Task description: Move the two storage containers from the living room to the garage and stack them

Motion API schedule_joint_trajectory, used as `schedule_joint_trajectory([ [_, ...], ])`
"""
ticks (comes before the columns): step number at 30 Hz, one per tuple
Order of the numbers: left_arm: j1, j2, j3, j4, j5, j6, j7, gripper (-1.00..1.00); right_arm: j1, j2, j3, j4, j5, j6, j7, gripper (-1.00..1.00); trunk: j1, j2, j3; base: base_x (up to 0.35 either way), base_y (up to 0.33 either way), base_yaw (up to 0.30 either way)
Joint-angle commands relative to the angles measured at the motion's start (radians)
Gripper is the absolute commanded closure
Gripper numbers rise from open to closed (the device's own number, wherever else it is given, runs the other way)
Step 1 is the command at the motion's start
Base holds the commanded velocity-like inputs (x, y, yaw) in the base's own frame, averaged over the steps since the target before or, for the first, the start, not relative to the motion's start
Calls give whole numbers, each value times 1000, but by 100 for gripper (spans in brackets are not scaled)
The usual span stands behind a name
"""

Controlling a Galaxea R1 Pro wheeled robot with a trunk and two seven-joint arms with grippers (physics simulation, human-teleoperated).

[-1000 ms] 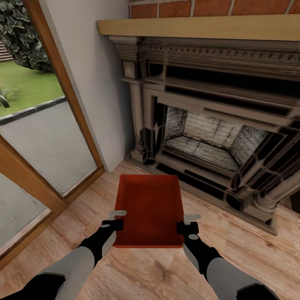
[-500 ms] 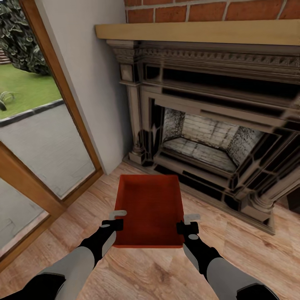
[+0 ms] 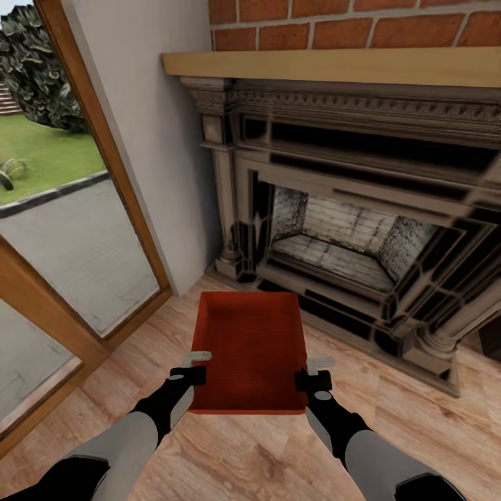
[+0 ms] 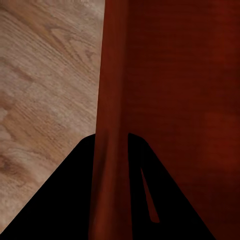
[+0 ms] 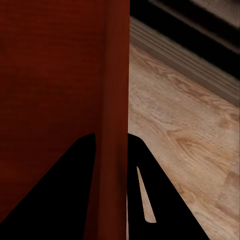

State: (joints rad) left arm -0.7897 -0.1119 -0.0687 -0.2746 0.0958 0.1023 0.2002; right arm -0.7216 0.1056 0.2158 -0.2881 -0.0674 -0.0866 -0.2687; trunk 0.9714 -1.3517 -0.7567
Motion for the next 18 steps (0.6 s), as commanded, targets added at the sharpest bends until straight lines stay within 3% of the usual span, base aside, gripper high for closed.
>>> schedule_joint_trajectory([
  [1, 0, 21, 20, -1, 16, 6, 7, 100, -1, -1, -12, -2, 4, -4, -7, 100, 0, 0, 1, 0, 0, 0],
  [18, 0, 20, 20, -1, 16, 6, 7, 100, -1, -1, -12, -2, 4, -3, -7, 100, 0, 0, 28, 0, 0, 0],
])
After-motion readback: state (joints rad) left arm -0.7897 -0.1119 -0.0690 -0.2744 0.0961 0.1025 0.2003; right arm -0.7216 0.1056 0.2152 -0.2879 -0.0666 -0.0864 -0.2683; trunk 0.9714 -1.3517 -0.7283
